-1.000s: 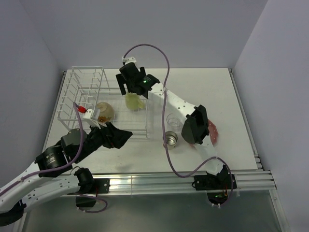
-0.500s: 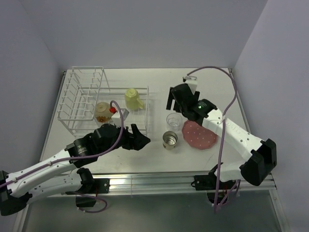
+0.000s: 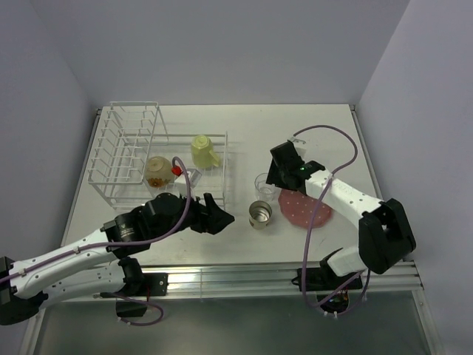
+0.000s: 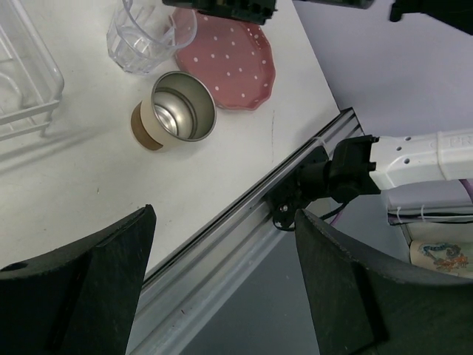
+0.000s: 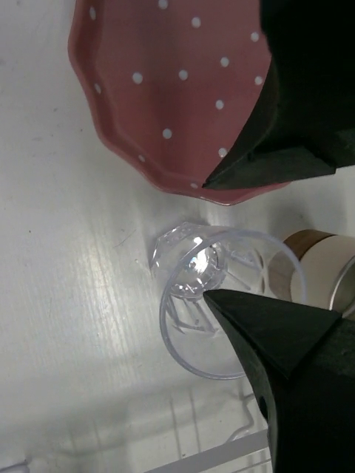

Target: Load the mixed dishes into the dish rack

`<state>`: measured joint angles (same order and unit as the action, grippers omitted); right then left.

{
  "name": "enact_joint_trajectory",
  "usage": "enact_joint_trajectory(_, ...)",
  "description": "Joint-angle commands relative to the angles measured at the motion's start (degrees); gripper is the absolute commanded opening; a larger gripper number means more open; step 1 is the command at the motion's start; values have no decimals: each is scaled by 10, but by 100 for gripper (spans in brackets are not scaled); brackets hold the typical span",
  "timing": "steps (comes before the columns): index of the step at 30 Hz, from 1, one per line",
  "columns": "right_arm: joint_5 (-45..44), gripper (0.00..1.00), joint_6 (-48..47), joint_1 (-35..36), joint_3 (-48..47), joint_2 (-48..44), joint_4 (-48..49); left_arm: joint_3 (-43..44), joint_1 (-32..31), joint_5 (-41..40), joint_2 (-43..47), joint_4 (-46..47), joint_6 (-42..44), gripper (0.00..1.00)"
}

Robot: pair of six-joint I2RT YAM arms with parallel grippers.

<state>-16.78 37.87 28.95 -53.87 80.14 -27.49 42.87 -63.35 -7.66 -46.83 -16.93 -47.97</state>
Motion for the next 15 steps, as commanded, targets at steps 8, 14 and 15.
enact_joint_trajectory(8,42,12,15,-10,7,56,73,29,-5,-38,12,-27,1,82)
enact_joint_trajectory(14,32,0,-27,2,-31,12,49,78,-5,-81,-19,-84,30,84)
enact_joint_trajectory(15,26,0,-42,9,-39,1,36,84,-5,-87,-24,-91,33,84)
